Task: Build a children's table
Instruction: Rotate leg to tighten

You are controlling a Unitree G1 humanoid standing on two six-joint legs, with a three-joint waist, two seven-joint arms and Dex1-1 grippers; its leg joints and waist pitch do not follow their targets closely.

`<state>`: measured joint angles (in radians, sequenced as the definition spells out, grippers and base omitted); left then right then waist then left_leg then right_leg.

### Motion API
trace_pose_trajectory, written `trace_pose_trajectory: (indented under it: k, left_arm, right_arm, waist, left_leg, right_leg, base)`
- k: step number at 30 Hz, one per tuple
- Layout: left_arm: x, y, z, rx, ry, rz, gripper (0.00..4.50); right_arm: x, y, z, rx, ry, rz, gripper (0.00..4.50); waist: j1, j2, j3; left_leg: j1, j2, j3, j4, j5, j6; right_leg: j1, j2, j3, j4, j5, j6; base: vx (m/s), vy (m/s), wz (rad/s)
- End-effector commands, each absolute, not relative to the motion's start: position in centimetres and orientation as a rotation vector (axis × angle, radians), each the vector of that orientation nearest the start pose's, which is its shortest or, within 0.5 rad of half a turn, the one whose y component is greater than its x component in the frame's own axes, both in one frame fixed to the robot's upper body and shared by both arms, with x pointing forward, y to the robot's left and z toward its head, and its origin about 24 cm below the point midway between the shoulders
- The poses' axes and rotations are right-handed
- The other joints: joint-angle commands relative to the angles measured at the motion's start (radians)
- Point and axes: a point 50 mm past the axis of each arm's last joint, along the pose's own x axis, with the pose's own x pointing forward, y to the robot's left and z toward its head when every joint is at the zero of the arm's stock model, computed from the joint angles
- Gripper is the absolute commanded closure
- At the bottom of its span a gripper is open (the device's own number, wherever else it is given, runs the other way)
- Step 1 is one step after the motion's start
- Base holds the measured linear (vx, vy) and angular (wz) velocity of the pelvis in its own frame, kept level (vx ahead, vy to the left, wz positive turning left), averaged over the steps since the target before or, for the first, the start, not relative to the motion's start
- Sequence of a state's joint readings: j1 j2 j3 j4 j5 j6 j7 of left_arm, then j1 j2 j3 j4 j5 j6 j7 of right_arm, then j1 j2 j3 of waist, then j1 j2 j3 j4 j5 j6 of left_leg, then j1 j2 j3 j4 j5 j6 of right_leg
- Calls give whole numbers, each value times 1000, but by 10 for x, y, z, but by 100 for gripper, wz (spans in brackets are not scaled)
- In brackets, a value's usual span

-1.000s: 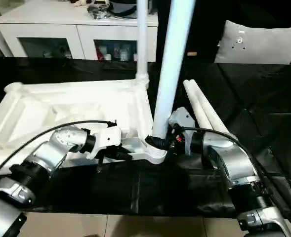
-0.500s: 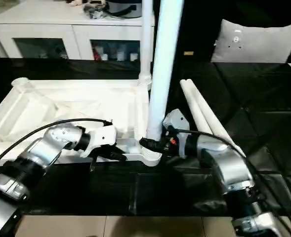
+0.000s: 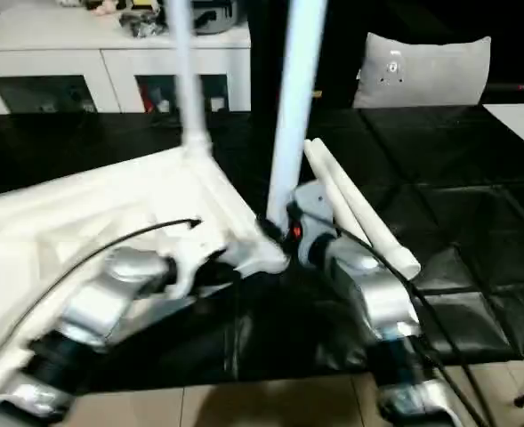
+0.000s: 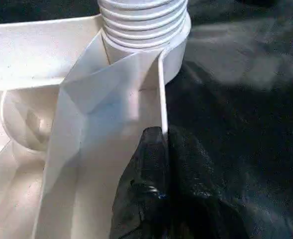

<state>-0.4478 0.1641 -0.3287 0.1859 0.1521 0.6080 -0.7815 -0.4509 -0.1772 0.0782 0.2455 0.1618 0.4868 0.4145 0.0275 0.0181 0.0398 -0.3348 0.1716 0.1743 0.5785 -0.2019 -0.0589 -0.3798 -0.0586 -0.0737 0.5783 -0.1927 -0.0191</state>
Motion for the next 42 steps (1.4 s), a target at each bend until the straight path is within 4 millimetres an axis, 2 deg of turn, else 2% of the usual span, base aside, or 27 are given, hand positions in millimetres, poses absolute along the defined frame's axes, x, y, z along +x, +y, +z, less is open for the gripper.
trace_pose_trajectory:
  k: [1,3,6,7,8,9,11,12,13,14,15,16,17,18,19,20,21,24,25,26,29,30,32,34,36,38,42]
  left_arm:
    - [294,55,65,386,443,-1058,450]
    - [293,59,64,410,443,-1058,450]
    - [294,65,64,444,453,-1039,450]
    - [294,68,63,456,457,-1025,450]
    - [294,68,63,456,457,-1025,450]
    - [295,72,63,469,454,-1017,450]
    - [296,75,63,484,457,-1012,450]
    - [296,76,62,490,456,-1011,450]
    - [296,77,62,496,456,-1011,450]
    - [298,80,61,499,457,-1003,450]
    - [299,83,60,497,458,-994,450]
    - [301,85,59,496,458,-985,450]
    - [303,87,59,497,458,-978,450]
    - [303,88,59,499,458,-975,450]
    - [304,89,59,501,458,-974,450]
    - [306,92,59,511,454,-974,450]
    - [306,92,59,511,454,-974,450]
    - [309,96,58,522,452,-977,450]
    - [309,96,58,525,450,-980,450]
    - [309,97,57,527,449,-985,450]
    - [310,98,55,544,443,-1032,450]
    - [310,98,54,544,443,-1034,450]
    - [310,99,53,553,444,-1048,450]
    - [311,101,52,566,442,-1071,450]
    - [310,103,51,579,436,-1104,450]
    - [310,107,50,605,442,-1152,450]
    - [309,110,47,641,452,-1199,450]
  right_arm:
    - [314,-133,20,2,561,448,262]
    - [319,-132,21,6,560,451,262]
    - [321,-130,22,9,556,459,262]
    - [323,-129,23,13,546,462,262]
    - [323,-129,23,13,546,462,227]
    - [326,-129,25,28,531,463,227]
    - [328,-129,26,36,523,461,190]
    - [329,-129,26,36,518,462,187]
    - [330,-129,27,35,514,462,181]
    - [331,-130,27,32,506,472,171]
    - [330,-131,28,31,492,486,158]
    - [329,-132,29,37,487,500,146]
    - [328,-134,29,35,483,501,139]
    - [328,-135,29,34,481,500,139]
    - [327,-136,29,30,479,500,134]
    - [323,-143,32,34,456,508,112]
    - [323,-144,33,36,455,509,112]
    - [317,-156,38,10,419,533,86]
    - [315,-158,40,5,413,547,86]
    - [313,-161,41,5,413,553,58]
    - [306,-172,44,-9,417,583,39]
    - [305,-173,44,-9,417,585,28]
    - [303,-178,47,-6,417,594,5]
    - [301,-185,54,2,383,623,5]
    - [301,-190,60,-19,339,628,5]
    - [300,-198,67,-99,295,668,5]
    - [298,-203,68,-169,302,704,5]
  waist:
    - [-1,-1,-27]
    - [-1,-5,-29]
    - [-8,-2,-27]
    - [-9,-9,-28]
    - [-10,-6,-28]
    - [-10,-8,-29]
    - [-14,-7,-29]
    - [-15,-7,-29]
    - [-14,-8,-32]
    - [-10,-10,-35]
    - [-6,-8,-38]
    - [-6,-8,-40]
    - [1,-7,-42]
    - [1,-7,-42]
    - [7,-8,-46]
    - [20,-8,-54]
    - [20,-10,-56]
    - [32,-3,-58]
    - [35,-3,-56]
    - [37,-1,-56]
    - [38,-2,-50]
    - [38,-2,-50]
    - [37,-3,-45]
    - [38,-4,-45]
    - [38,-4,-48]
    - [40,-3,-52]
    - [43,-2,-56]
  left_leg:
    - [-3,49,-41,-82,-391,8]
    - [0,49,-40,-81,-399,8]
    - [-1,51,-43,-83,-415,4]
    - [1,51,-41,-82,-417,4]
    - [1,52,-42,-82,-418,4]
    - [-1,52,-41,-82,-411,5]
    - [-2,52,-41,-82,-406,6]
    - [-3,53,-41,-83,-402,6]
    - [1,55,-39,-81,-394,7]
    - [-1,57,-34,-79,-372,10]
    - [-8,59,-34,-81,-327,12]
    - [-11,60,-33,-81,-304,13]
    - [-9,61,-26,-78,-262,23]
    - [-9,61,-26,-78,-262,23]
    - [-12,61,-24,-73,-222,29]
    - [-17,58,-20,-66,-141,46]
    - [-20,58,-20,-64,-111,55]
    - [-24,58,-19,-58,-41,83]
    - [-24,59,-17,-58,-48,91]
    - [-21,59,-17,-58,-63,89]
    - [-22,56,-18,-61,-121,76]
    - [-22,56,-18,-61,-121,76]
    - [-20,56,-19,-65,-158,60]
    - [-20,53,-18,-63,-168,61]
    - [-21,55,-20,-63,-157,58]
    - [-20,57,-20,-59,-127,71]
    - [-20,56,-19,-55,-93,85]
  right_leg:
    - [14,-93,42,-115,-617,-63]
    - [11,-94,44,-118,-617,-55]
    - [10,-94,44,-116,-605,-61]
    - [7,-94,45,-117,-605,-62]
    - [8,-96,46,-114,-599,-69]
    - [8,-96,47,-113,-590,-71]
    - [9,-96,48,-110,-569,-85]
    - [11,-95,48,-109,-559,-89]
    - [8,-95,50,-106,-538,-103]
    - [9,-96,54,-105,-495,-118]
    - [18,-95,56,-94,-418,-138]
    - [21,-93,57,-88,-376,-148]
    - [22,-90,58,-81,-297,-174]
    - [22,-90,58,-81,-297,-174]
    - [27,-93,59,-75,-253,-190]
    - [37,-93,60,-63,-152,-200]
    - [38,-92,60,-56,-105,-209]
    - [41,-91,58,-43,2,-231]
    - [39,-88,56,-46,13,-243]
    - [40,-89,56,-47,0,-244]
    - [43,-89,55,-60,-111,-221]
    - [43,-89,55,-60,-111,-221]
    - [41,-90,53,-73,-231,-186]
    - [41,-89,52,-79,-271,-171]
    - [40,-90,53,-74,-263,-165]
    - [39,-90,53,-65,-191,-187]
    - [41,-88,52,-56,-126,-210]
  base:
    - [0,0,0]
    - [0,0,0]
    - [0,0,0]
    - [0,0,0]
    - [0,0,0]
    - [0,0,0]
    - [0,0,0]
    - [0,0,0]
    - [0,0,0]
    - [0,0,0]
    - [0,0,0]
    - [0,0,0]
    - [0,0,0]
    - [0,0,0]
    - [0,0,0]
    - [0,0,0]
    - [0,0,0]
    - [0,0,0]
    - [0,0,0]
    - [0,0,0]
    - [0,0,0]
    - [0,0,0]
    - [0,0,0]
    - [0,0,0]
    - [0,0,0]
    - [0,0,0]
    - [0,0,0]
